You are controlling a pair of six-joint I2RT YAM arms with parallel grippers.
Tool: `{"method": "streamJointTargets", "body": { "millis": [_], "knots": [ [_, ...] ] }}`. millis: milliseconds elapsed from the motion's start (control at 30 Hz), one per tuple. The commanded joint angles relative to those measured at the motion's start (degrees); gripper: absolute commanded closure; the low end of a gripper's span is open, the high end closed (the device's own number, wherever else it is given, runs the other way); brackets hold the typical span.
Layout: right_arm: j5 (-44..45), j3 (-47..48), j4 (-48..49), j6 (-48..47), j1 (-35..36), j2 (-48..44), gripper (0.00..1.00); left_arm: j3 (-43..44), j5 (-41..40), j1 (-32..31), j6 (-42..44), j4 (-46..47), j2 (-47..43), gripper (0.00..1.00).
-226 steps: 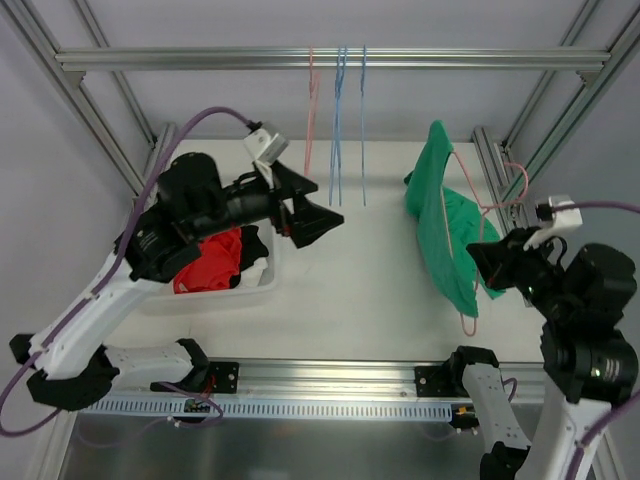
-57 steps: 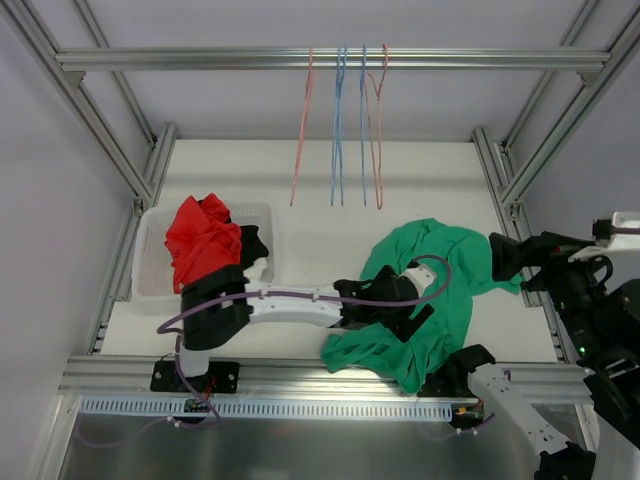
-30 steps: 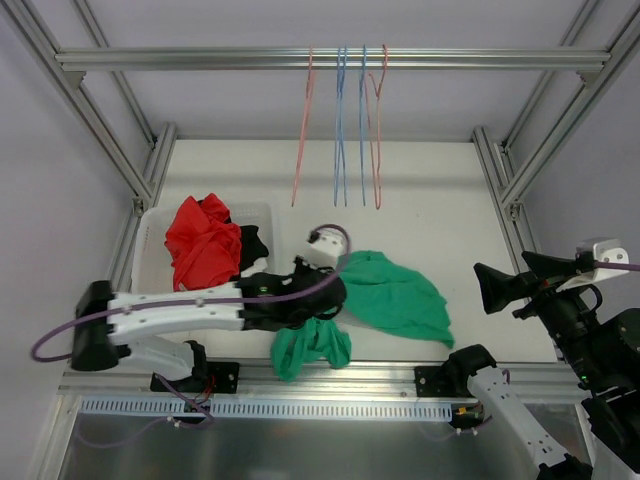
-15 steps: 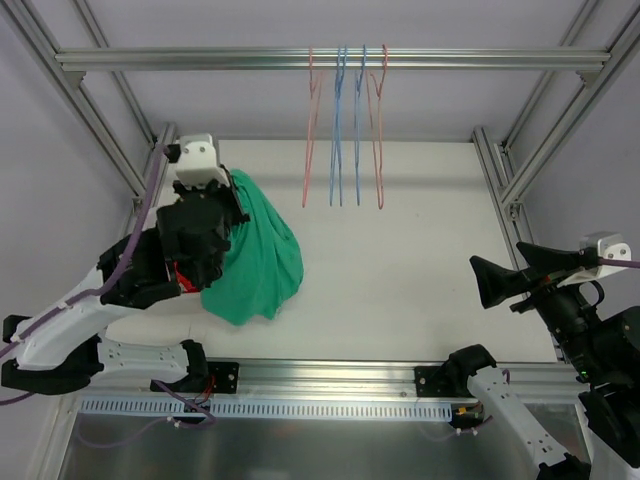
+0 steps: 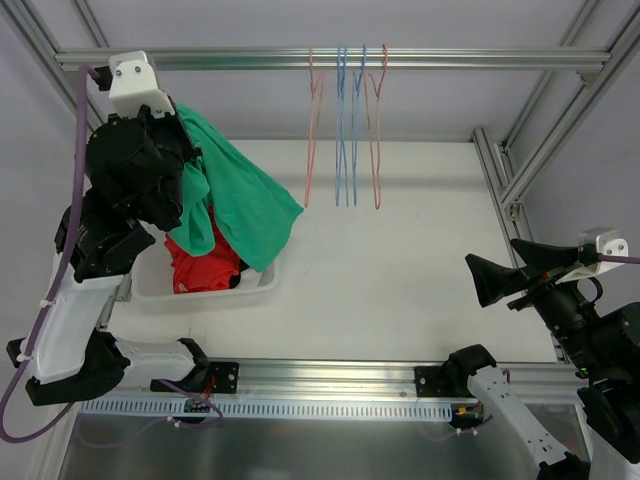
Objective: Remove the tank top from the hanger
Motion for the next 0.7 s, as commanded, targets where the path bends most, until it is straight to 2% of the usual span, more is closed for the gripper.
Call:
{"method": "streamJointTargets", "body": {
  "millis": [0, 233, 400, 667],
  "knots": [
    [-1.32, 0.22, 3.08, 0.94, -0.14, 0.48, 0.01, -3.76, 4.32, 3.22, 0.96, 1.97, -1.68, 1.00],
    [-2.82, 0.22, 3.17, 1.29, -0.14, 0.83, 0.01, -17.84, 9.95, 13.24, -9.05, 1.88, -6.16, 1.00],
    [-2.99, 0.22, 3.26, 1.12, -0.14, 1.18, 0.01, -24.00, 7.16, 16.49, -13.81, 1.88, -11.61, 1.00],
    [-3.78, -0.92, 4.13, 1.64, -0.14, 1.62, 0.01, -18.48, 2.67, 16.59, -10.13, 2.06, -15.66, 1.00]
  ]
}}
